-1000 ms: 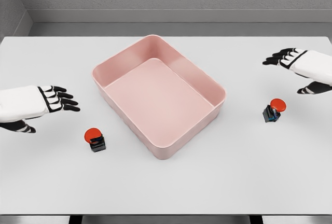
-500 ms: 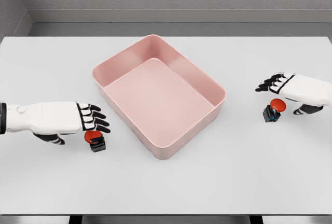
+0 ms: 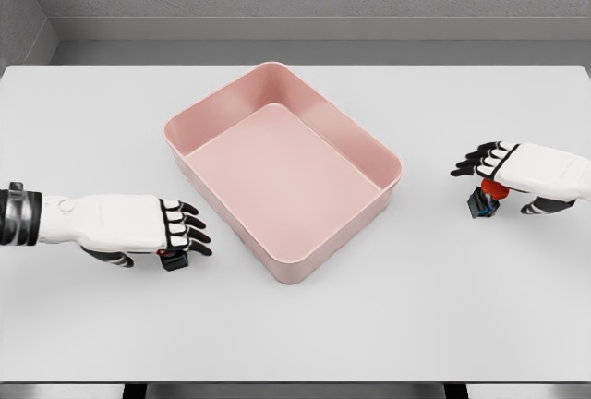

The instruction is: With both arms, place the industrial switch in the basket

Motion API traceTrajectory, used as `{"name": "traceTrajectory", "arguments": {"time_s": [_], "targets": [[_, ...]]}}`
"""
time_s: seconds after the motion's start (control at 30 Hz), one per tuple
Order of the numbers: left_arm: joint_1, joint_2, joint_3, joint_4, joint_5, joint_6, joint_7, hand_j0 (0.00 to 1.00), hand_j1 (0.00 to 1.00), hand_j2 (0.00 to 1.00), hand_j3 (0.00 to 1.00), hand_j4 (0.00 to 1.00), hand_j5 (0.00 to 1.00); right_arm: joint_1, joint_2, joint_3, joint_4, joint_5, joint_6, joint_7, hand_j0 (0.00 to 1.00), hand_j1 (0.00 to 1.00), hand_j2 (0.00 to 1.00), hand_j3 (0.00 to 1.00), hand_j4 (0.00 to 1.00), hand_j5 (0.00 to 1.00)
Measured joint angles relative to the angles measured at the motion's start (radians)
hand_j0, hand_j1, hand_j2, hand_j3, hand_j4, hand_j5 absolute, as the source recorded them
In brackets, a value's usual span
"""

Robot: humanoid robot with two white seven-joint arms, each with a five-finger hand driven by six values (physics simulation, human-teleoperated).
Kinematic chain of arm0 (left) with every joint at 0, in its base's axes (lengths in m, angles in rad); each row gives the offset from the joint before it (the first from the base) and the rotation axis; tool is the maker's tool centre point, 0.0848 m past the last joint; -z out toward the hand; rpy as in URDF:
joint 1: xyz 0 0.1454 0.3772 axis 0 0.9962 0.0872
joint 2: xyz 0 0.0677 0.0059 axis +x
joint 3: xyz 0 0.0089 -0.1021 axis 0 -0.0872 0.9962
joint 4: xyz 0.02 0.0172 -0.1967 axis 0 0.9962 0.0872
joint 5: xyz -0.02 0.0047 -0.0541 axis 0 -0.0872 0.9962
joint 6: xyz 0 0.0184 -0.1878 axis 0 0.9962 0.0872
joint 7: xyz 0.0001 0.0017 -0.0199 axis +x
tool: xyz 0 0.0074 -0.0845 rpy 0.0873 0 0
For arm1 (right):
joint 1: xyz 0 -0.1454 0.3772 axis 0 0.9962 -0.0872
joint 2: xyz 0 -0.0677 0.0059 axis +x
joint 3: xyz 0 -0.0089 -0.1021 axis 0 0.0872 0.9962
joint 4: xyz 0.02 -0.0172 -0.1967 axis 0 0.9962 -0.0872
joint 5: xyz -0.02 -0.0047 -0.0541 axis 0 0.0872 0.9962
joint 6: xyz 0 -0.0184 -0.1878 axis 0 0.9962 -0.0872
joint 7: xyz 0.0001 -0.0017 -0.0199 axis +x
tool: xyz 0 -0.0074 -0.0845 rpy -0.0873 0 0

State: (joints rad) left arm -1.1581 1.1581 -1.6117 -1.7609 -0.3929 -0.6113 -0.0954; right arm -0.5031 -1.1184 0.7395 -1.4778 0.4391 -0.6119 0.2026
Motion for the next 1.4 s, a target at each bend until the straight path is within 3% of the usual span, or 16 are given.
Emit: {"name": "traceTrajectory", "arguments": {"time_s": [0.23, 0.43, 0.57, 0.83, 0.97, 1.1, 1.4], "targets": [[-0.003, -0.032, 0.001, 0.004, -0.01, 0.0, 0.0, 0.83, 0.83, 0.83, 0.83, 0.83, 0.83, 0.003, -0.003, 0.007, -0.013, 0.001, 0.0, 0.004, 1.0, 1.0, 1.0, 1.0, 1.0, 1.0], [-0.002, -0.036, 0.0, 0.007, -0.02, 0.0, 0.0, 0.77, 0.77, 0.77, 0.77, 0.77, 0.77, 0.003, 0.0, 0.007, -0.016, 0.003, 0.0, 0.008, 0.76, 0.76, 0.76, 0.76, 0.76, 0.76], [-0.003, -0.033, 0.001, 0.011, -0.026, 0.0, 0.0, 0.77, 0.77, 0.77, 0.77, 0.77, 0.77, 0.003, 0.004, 0.006, -0.016, 0.004, 0.0, 0.009, 0.7, 0.7, 0.7, 0.7, 0.7, 0.7], [-0.002, -0.028, 0.0, 0.025, -0.035, 0.0, 0.001, 0.77, 0.77, 0.77, 0.77, 0.77, 0.77, 0.002, 0.005, 0.008, -0.031, 0.004, 0.0, 0.011, 0.69, 0.69, 0.69, 0.69, 0.69, 0.69], [-0.002, -0.023, 0.0, 0.026, -0.039, 0.0, 0.002, 0.74, 0.74, 0.74, 0.74, 0.74, 0.74, 0.003, 0.005, 0.008, -0.033, 0.006, 0.0, 0.012, 0.58, 0.58, 0.58, 0.58, 0.58, 0.58], [-0.002, -0.021, -0.001, 0.026, -0.041, 0.0, 0.002, 0.67, 0.67, 0.67, 0.67, 0.67, 0.67, 0.003, 0.005, 0.008, -0.034, 0.015, 0.0, 0.013, 0.57, 0.57, 0.57, 0.57, 0.57, 0.57], [0.002, -0.022, -0.003, 0.026, -0.052, 0.0, 0.002, 0.66, 0.66, 0.66, 0.66, 0.66, 0.66, 0.002, 0.005, 0.001, -0.033, 0.019, 0.0, 0.014, 0.51, 0.51, 0.51, 0.51, 0.51, 0.51]]}}
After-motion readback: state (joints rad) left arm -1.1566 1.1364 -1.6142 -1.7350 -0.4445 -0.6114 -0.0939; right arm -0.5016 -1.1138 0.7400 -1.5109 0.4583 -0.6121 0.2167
